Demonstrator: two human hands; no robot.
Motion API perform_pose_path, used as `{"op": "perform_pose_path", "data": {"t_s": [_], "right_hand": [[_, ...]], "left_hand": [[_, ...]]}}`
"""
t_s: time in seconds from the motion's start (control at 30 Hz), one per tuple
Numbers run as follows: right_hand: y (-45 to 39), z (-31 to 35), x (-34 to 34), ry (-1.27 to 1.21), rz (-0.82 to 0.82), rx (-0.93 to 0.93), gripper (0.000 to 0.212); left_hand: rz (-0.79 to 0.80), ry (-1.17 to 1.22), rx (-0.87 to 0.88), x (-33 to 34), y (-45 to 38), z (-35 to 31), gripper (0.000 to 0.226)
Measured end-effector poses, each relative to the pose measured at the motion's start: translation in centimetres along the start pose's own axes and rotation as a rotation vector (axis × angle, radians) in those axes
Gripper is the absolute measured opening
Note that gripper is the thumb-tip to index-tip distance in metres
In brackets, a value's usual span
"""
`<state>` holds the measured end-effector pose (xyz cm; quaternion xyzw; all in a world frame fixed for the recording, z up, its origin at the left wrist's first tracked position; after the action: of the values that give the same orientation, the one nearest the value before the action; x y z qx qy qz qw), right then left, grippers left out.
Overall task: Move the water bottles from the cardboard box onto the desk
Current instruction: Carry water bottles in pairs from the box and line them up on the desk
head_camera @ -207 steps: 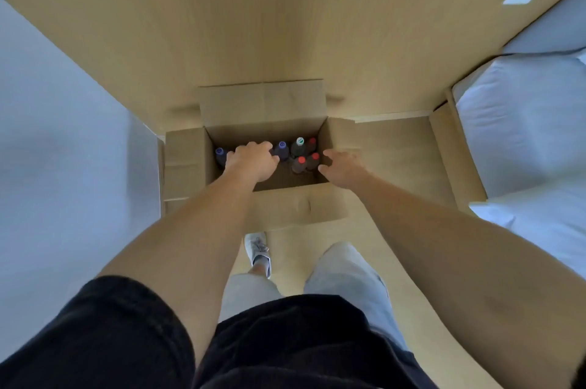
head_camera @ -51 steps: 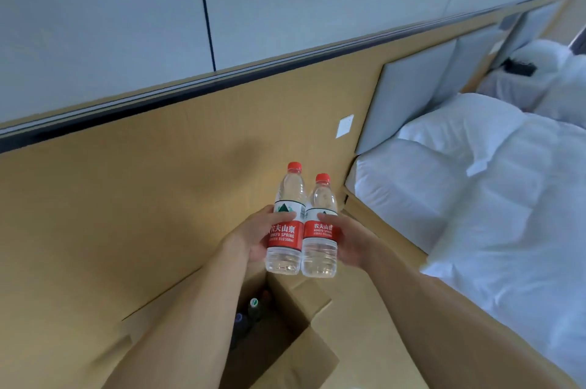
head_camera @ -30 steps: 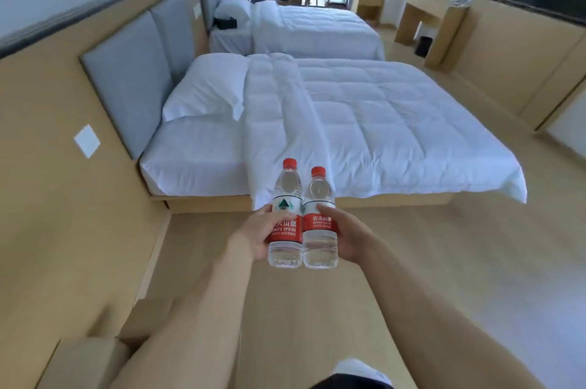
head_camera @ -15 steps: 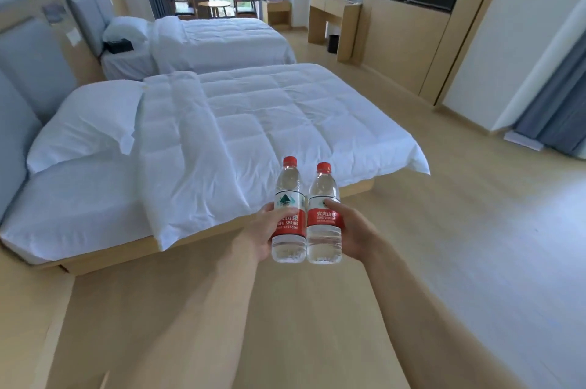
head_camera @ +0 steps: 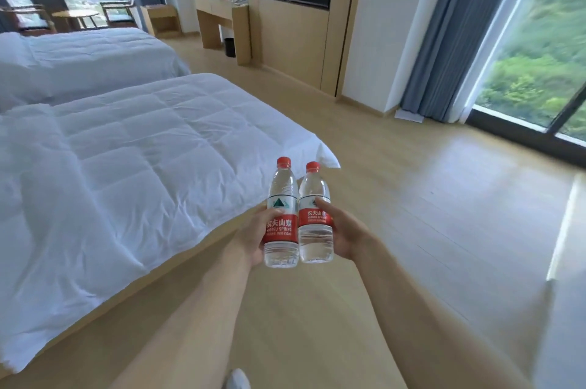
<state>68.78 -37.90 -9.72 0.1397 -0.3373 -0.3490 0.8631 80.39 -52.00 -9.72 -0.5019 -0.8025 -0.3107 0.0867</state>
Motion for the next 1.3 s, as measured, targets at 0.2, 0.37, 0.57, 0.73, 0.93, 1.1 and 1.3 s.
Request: {"op": "perform_pose_path", "data": {"t_s": [0.2,0.37,0.57,0.73,0.93,1.1,1.3], "right_hand": [[-4.4,4.8,-5.3,-0.036,-0.139,-0.048,0.061],[-9.1,10.6,-7.4,-0.083,-0.206,-0.105,0.056],[-14.4,17.4,-9.0,-0.092,-0.235,-0.184,0.039],[-17.9,21.2,-11.4,-0.137,-0.265,-0.216,0.034],[-23.5,26.3,-15.9,-0.157,-0.281,-0.239,0.046],[-29.6,31.6,-21.2,-0.237,-0.199,-0.199,0.034],[-35.4,41.6,-27.4,-0.134,-0.238,-0.189,0.052]], "left_hand": [[0.097,-0.025,-0.072,3.6,-10.6,-1.4,0.051],[0.174,-0.056,-0.107,6.1,-19.9,-4.8,0.046],[0.255,-0.127,-0.091,9.4,-29.5,-9.8,0.048],[0.278,-0.181,-0.102,12.1,-35.8,-11.8,0.045],[0.218,-0.214,-0.125,15.4,-43.7,-13.2,0.05],[0.174,-0.181,-0.134,18.8,-51.5,-14.5,0.048],[0.097,-0.137,-0.105,25.3,-60.6,-17.2,0.045]]}}
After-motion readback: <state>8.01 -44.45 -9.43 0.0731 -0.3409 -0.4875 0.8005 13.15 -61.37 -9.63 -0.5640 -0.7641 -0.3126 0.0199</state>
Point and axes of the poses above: each hand's wrist, its own y-axis away from the middle knuckle, its own x-axis out of the palm, z = x × y, the point moved 3 cm from there along -y, towards the middle knuckle, and after that the axes turned 1 degree about -x, right-handed, at the moved point
